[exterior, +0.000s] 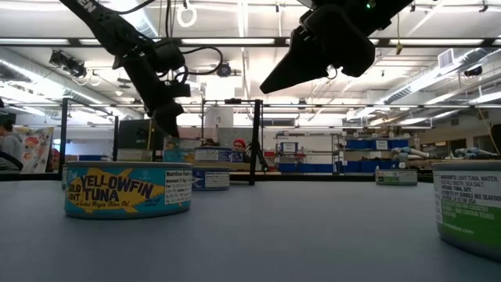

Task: Stack canned seafood by type on shelf
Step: Stack the yellow blue tuna can on top of the other yellow blue tuna can on the shelf, then put the green tuna can on the shelf

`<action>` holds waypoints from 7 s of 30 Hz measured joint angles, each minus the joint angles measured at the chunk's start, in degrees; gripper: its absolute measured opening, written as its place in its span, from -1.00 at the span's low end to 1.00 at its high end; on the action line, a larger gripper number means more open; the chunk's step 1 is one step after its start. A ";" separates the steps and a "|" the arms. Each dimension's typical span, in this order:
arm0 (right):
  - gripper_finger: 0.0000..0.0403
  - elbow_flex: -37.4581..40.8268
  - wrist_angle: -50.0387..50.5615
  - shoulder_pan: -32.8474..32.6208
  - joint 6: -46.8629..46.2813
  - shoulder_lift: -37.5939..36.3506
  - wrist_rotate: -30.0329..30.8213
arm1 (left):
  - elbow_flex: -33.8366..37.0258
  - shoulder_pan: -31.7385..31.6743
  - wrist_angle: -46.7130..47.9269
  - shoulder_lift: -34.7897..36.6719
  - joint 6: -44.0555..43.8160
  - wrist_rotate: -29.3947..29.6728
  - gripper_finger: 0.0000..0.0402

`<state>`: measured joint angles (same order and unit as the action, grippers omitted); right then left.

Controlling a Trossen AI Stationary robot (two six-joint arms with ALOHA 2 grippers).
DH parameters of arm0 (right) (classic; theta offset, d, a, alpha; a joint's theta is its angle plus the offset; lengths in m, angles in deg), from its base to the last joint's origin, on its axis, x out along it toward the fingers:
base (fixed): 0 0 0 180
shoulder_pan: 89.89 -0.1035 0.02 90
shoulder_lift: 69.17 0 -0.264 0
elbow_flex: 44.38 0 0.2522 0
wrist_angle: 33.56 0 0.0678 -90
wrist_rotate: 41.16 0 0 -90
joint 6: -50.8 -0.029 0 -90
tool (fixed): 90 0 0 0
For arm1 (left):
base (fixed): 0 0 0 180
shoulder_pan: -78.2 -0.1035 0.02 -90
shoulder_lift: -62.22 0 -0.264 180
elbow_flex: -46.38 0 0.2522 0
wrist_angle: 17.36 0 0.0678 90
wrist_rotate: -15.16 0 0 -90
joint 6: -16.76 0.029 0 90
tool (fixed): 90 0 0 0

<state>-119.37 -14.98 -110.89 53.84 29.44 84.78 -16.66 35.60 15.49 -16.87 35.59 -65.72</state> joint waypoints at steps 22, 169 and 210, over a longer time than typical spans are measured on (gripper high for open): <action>-0.97 0.00 0.00 0.02 0.61 0.00 0.00 | 0.00 1.36 -1.86 0.17 0.27 2.81 -1.00; -0.12 7.68 36.70 44.93 -11.58 -24.86 -15.84 | 40.94 42.39 -48.35 30.95 -11.61 1.10 -0.98; -0.33 9.54 22.32 47.06 -28.08 -20.07 -47.14 | 40.92 46.39 -50.58 30.95 3.30 5.57 -0.93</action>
<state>-109.83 7.33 -63.83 25.76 9.37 37.64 24.26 81.99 -35.09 14.08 38.89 -60.15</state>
